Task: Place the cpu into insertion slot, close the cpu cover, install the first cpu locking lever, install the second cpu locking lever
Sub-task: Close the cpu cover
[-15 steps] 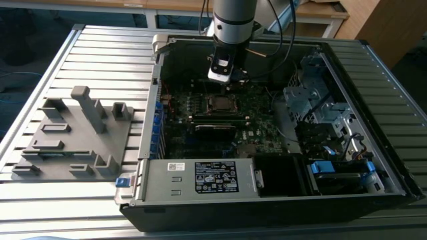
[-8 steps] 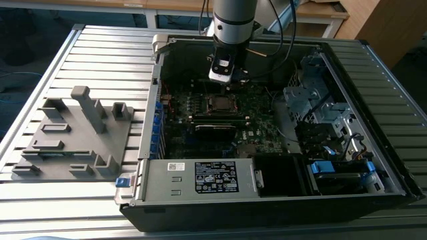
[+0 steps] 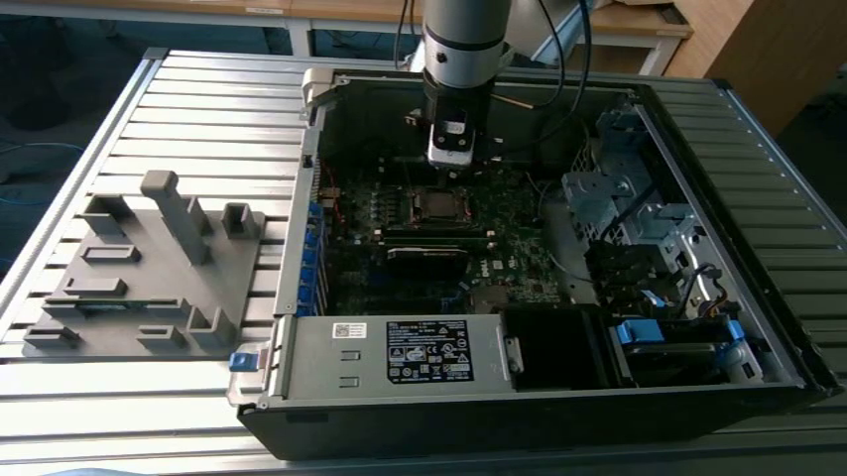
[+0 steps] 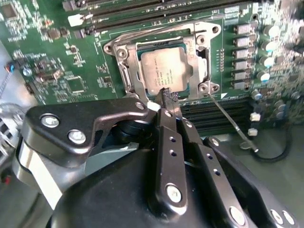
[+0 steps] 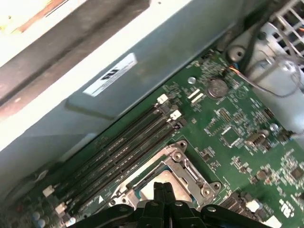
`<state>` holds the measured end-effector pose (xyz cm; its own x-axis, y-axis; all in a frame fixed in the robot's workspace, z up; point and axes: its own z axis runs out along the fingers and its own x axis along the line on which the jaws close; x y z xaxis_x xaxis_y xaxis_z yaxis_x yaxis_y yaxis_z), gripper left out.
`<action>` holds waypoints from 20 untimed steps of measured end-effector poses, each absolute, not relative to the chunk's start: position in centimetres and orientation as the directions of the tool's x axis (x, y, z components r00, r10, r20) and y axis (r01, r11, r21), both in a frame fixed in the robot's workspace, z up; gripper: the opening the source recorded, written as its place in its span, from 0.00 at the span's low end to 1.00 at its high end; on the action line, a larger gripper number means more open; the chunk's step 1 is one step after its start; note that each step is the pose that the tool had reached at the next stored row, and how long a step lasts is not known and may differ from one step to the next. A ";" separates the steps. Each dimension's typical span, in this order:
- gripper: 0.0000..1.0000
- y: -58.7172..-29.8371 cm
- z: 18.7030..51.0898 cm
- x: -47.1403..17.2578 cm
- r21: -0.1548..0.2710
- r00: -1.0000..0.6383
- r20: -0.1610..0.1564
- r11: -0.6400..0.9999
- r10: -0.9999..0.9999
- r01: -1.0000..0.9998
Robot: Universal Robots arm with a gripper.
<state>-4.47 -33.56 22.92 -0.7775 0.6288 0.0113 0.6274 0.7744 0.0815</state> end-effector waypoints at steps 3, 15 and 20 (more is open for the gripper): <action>0.10 -33.6 22.9 -4.5 0.081 -0.810 0.011 0.807 0.586 0.585; 0.10 -33.6 22.8 -4.5 0.082 -0.904 0.011 0.901 0.427 0.426; 0.10 -33.6 22.8 -4.5 0.082 -0.905 0.011 0.901 0.426 0.426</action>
<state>-4.47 -33.56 22.77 -0.9045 0.4263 0.0113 0.4257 0.9012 0.0815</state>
